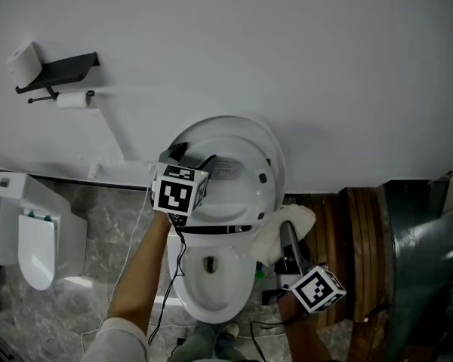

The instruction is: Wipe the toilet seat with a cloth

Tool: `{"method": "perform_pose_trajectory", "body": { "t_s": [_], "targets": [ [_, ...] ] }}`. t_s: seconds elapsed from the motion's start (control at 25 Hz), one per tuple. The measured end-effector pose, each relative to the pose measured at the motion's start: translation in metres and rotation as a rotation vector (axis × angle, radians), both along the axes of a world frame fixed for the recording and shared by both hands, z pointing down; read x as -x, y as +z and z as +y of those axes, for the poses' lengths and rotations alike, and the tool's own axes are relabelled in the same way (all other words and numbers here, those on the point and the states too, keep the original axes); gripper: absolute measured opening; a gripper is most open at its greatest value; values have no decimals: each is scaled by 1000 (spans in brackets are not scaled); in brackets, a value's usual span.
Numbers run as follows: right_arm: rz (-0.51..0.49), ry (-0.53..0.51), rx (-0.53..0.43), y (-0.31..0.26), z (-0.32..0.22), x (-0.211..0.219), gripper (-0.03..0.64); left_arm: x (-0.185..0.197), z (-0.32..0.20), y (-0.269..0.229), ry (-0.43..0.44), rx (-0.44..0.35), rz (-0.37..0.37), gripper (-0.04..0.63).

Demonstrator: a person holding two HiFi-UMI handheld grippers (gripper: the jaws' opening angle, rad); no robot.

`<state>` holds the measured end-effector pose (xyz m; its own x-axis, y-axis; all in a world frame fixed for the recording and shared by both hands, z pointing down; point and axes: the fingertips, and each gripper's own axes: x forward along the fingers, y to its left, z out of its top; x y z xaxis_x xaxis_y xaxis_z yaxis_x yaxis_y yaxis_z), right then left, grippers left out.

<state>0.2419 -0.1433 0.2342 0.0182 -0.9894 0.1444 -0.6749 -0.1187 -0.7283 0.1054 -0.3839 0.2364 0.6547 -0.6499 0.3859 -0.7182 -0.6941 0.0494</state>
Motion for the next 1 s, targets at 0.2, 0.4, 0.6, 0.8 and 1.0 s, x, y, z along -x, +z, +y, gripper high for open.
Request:
{"method": "perform_pose_trajectory", "body": {
  "t_s": [0.2,0.4,0.6,0.8,1.0],
  "targets": [
    [-1,-8,18,2,11,-1,100,1,-2,1,-37,7,8,324],
    [-7,3,27,5,31,-12,100,4,2,0,-56,13,13,321],
    [-32,11,-37,-19,39,-11,100,10,21,-5,-64,20,-4,319],
    [-41,3,-41,-24,56,-10,100,16,47,-8,-62,47,-26,319],
    [-70,-34,-82,-37,71,2,100,29,80,-12,-70,81,-1,295]
  ]
}}
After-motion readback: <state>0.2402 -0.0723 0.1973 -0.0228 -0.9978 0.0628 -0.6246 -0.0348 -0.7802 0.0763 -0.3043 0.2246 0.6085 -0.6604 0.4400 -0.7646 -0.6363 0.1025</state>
